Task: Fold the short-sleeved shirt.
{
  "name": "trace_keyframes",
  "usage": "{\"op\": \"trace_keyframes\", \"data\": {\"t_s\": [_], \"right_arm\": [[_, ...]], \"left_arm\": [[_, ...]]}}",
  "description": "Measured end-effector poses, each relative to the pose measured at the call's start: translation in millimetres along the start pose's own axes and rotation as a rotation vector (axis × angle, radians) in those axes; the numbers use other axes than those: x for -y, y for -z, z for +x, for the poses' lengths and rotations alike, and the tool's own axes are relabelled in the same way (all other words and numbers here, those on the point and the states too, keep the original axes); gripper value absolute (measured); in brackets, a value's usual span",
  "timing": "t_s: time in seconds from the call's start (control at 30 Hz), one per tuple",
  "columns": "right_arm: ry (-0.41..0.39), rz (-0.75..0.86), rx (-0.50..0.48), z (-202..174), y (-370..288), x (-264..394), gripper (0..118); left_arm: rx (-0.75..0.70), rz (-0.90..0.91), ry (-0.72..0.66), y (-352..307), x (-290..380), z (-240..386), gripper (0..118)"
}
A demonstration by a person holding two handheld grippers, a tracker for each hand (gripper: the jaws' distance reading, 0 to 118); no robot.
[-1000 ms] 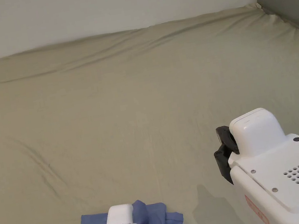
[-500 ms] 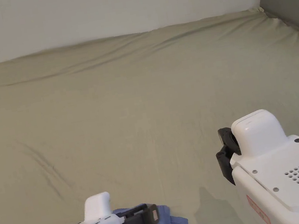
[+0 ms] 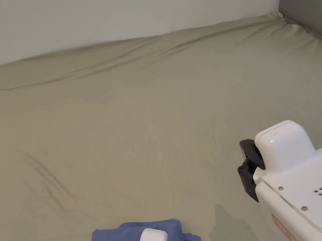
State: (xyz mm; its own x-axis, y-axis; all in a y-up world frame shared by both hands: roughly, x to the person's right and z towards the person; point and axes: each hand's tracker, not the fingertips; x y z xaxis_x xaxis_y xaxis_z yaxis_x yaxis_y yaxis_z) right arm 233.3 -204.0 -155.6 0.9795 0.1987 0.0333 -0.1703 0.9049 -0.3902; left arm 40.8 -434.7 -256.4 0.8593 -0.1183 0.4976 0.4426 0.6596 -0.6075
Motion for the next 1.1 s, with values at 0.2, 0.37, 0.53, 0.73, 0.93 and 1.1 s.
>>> {"op": "trace_keyframes", "data": {"t_s": [0.2,0.37,0.53,0.73,0.93,1.1], "right_arm": [[0.011,-0.01,0.011,4,6,2,0],[0.009,-0.01,-0.001,-1,11,-1,0],[-0.003,0.0,-0.015,-7,17,-7,0],[-0.014,0.002,-0.056,-24,29,-11,0],[-0.02,-0.105,-0.209,-53,66,18,0],[-0.039,-0.347,-0.341,-96,117,79,0]], "left_arm": [[-0.039,0.043,0.058,-12,1,23,1],[0.094,0.039,0.108,-18,12,47,1],[0.313,0.027,0.1,-30,18,50,1],[0.41,0.139,-0.068,-77,13,4,1],[0.159,0.238,-0.287,-101,19,-101,1],[0.02,0.214,-0.378,-101,34,-169,1]]}}
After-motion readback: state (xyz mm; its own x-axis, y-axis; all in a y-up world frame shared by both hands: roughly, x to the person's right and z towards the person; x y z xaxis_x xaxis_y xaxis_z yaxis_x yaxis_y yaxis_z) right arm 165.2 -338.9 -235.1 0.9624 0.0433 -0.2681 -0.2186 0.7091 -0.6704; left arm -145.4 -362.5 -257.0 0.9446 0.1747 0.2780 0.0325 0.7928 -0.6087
